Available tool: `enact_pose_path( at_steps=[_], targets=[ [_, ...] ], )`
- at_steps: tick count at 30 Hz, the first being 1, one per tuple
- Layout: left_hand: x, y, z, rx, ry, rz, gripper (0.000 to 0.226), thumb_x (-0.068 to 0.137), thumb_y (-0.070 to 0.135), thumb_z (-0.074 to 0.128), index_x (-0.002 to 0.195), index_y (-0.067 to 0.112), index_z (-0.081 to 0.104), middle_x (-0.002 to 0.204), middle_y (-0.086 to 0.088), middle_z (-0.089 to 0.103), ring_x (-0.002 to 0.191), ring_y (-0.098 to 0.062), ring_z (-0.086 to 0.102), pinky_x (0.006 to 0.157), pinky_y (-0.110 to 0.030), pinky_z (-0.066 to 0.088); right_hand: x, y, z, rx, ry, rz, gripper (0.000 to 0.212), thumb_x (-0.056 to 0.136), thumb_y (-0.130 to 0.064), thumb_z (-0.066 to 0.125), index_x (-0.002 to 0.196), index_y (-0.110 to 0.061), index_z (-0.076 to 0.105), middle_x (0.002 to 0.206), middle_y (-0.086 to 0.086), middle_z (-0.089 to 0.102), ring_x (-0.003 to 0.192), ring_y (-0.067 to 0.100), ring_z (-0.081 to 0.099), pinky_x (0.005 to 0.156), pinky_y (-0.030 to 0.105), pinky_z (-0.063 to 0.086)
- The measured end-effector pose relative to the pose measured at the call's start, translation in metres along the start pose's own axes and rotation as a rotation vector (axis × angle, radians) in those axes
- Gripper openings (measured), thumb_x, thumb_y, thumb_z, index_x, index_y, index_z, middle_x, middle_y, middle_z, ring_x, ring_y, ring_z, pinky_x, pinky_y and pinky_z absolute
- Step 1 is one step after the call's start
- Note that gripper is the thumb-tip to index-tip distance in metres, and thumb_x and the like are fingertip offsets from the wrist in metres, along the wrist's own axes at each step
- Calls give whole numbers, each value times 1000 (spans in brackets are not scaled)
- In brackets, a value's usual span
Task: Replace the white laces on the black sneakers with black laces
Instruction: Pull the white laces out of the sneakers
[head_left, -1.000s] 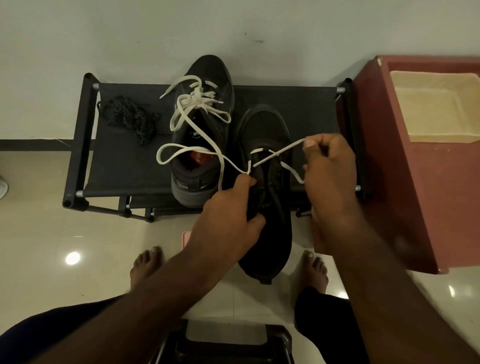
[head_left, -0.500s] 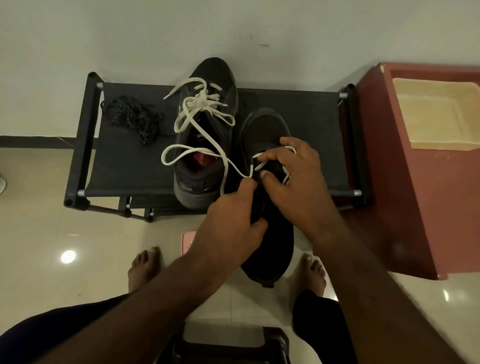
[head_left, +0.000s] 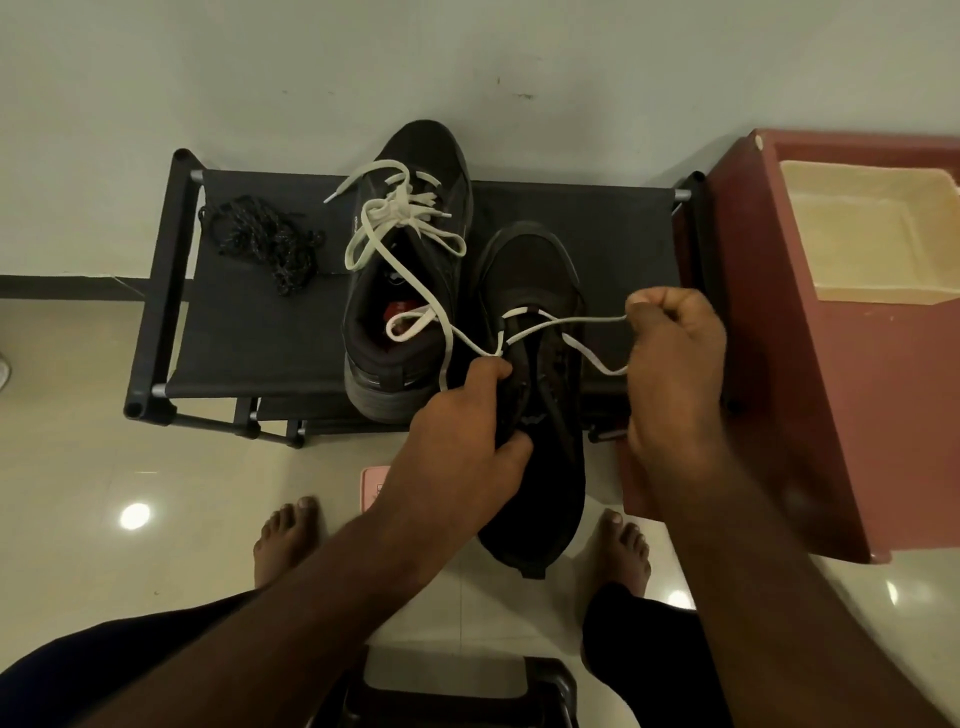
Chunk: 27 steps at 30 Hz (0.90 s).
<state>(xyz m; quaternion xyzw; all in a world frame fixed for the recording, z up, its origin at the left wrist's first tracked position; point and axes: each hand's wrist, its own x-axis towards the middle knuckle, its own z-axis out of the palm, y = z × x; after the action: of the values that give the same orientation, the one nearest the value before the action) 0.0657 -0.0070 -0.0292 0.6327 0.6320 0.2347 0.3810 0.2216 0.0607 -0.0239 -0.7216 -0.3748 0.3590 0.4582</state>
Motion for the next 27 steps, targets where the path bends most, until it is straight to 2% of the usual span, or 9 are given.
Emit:
enact_pose_path(
  at_steps=[3,4,7,12,17,20,23,25,27],
  targets=[
    [0,0,0,-2,-1,-6,52,87,17,64,134,20,43,71,16,48,62,-2,52,56,-6,38,-11,-2,-1,-272,-65,-355,24,84,-15,65,100,-31,60,136,4,49,130,16,44,100,7,33],
    [0,1,0,-4,0,-2,51,86,17,65,132,20,44,73,16,48,64,-1,52,56,-6,38,-15,-1,2,-314,-141,-417,26,82,-18,65,104,-32,62,143,4,44,137,17,37,107,12,28],
    [1,1,1,-13,-2,11,47,84,15,65,127,19,46,76,17,50,67,-1,54,58,-9,39,-22,7,12,-435,-367,-440,27,80,-29,67,106,-33,68,152,-1,36,144,16,24,116,54,30],
    [0,1,1,-12,-2,25,50,85,15,64,130,18,44,79,14,51,67,-4,55,58,-10,41,-20,9,17,-453,-428,-334,12,87,-26,73,87,-34,64,150,-3,37,144,13,24,114,55,32],
    [1,0,1,-15,13,2,51,85,16,65,132,19,44,71,15,49,61,-3,51,55,-9,36,-17,-1,15,-244,-237,-332,23,98,-19,61,85,-38,54,125,-10,53,123,6,51,101,24,43],
    [0,-2,2,-46,6,-16,55,87,17,64,136,23,40,75,11,50,62,-6,52,61,-12,41,-3,-4,7,269,-28,77,9,104,-22,51,99,-25,58,112,-5,66,99,9,65,87,33,51],
    [1,-3,2,-61,6,-32,57,87,17,64,138,24,40,83,7,55,70,-10,56,70,-23,52,8,-3,-4,671,21,449,14,108,-19,40,104,-22,54,106,0,74,85,11,75,80,33,49],
    [1,-2,1,-70,6,-41,56,87,18,64,138,24,39,84,7,55,72,-10,57,71,-21,51,6,-3,-5,654,-36,432,13,106,-17,41,102,-20,53,90,0,76,71,11,73,71,29,48],
    [0,-2,1,-70,7,-40,56,87,18,64,138,24,39,83,7,55,73,-10,58,70,-18,50,-1,-9,-3,473,-77,214,6,101,-13,52,102,-18,56,80,0,72,64,11,65,62,25,48]
  ],
)
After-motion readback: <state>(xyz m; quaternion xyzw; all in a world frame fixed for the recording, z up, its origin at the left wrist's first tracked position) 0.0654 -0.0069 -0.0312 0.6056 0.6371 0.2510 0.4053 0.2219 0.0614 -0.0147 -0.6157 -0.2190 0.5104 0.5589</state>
